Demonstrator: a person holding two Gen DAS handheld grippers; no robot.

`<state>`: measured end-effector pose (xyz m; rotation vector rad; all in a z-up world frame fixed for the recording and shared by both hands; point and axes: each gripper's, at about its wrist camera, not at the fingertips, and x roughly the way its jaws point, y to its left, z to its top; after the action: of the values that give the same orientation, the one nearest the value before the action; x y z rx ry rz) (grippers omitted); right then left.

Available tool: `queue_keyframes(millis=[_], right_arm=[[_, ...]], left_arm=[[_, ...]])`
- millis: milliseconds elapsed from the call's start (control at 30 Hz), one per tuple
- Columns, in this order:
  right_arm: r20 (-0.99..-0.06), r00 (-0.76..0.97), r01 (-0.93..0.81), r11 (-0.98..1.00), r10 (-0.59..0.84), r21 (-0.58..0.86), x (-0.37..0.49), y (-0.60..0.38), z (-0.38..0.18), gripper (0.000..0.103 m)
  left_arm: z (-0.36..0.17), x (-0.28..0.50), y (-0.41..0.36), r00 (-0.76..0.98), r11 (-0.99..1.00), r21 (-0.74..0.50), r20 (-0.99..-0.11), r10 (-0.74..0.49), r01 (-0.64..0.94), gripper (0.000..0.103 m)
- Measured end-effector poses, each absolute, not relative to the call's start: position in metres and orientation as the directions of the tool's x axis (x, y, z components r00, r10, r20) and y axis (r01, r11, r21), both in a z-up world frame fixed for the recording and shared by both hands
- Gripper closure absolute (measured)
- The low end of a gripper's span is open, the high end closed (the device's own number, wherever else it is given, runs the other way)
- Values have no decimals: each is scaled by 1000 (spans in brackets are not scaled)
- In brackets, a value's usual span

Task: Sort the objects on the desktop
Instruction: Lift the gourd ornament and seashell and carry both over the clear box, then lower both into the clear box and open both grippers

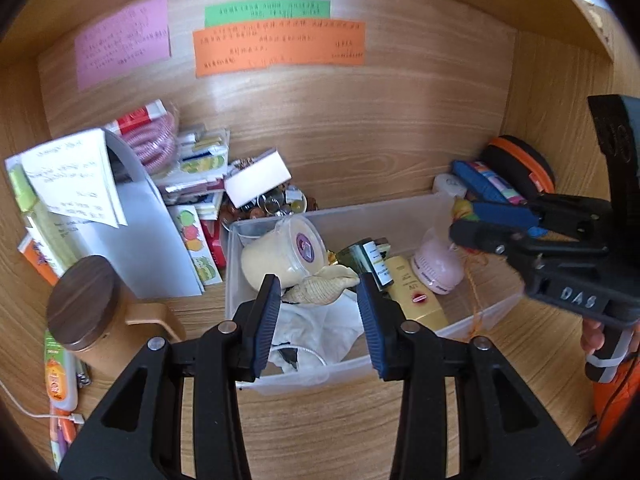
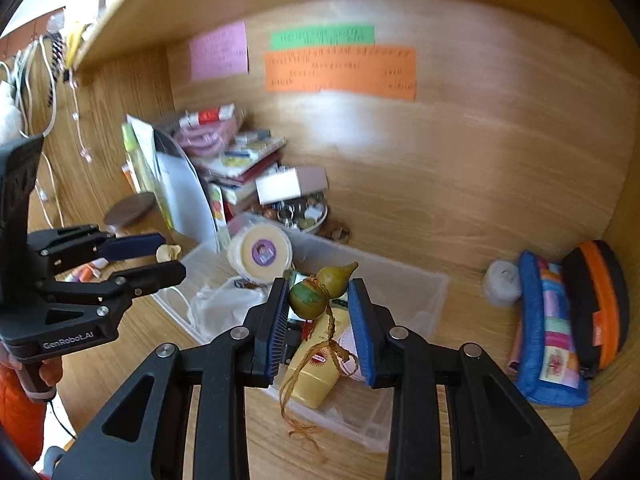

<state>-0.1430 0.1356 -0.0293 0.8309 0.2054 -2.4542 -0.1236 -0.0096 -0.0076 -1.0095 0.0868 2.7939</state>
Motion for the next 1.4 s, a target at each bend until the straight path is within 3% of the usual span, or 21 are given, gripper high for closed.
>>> queue_keyframes(millis=[467, 1233, 1400], right_arm=[[-695, -573, 568, -822, -434, 45, -178, 118, -81, 75], [-715, -562, 595, -804, -416, 0, -176, 110, -95, 75], [-713, -560, 590, -808, -421, 14, -179, 113, -95, 75]], left_arm=[[-54, -163, -1, -683, -975, -21, -711, 170, -221, 64], [-69, -171, 0, -669, -972, -49, -717, 195, -231, 63], [-68, -169, 4, -669, -968, -43, -716, 201, -245, 54]])
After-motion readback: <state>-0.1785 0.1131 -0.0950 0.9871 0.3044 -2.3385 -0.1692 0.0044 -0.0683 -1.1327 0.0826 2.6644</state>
